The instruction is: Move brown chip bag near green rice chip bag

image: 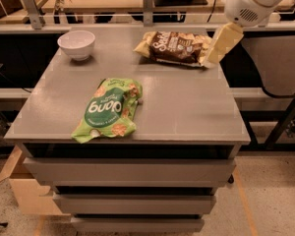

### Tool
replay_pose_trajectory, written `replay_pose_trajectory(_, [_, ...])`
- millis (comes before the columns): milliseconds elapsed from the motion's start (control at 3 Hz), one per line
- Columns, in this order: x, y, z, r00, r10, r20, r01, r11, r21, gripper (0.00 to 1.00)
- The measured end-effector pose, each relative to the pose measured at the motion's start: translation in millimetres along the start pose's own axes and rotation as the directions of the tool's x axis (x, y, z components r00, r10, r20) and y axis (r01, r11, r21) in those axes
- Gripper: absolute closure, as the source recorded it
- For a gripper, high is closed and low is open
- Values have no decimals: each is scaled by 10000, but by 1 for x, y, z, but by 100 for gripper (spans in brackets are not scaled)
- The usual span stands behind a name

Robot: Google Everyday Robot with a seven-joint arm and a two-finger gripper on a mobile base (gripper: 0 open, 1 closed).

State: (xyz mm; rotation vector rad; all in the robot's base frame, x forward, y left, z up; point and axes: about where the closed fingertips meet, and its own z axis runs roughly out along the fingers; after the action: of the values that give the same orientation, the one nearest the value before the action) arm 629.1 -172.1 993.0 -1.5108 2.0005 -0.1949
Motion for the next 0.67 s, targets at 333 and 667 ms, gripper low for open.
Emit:
replay_pose_trajectory(333, [-9, -2, 52, 9989, 143, -457, -139, 9999, 95, 0])
replay_pose_trajectory(667, [-19, -5, 91, 9970, 182, -752, -163, 9995, 254, 0])
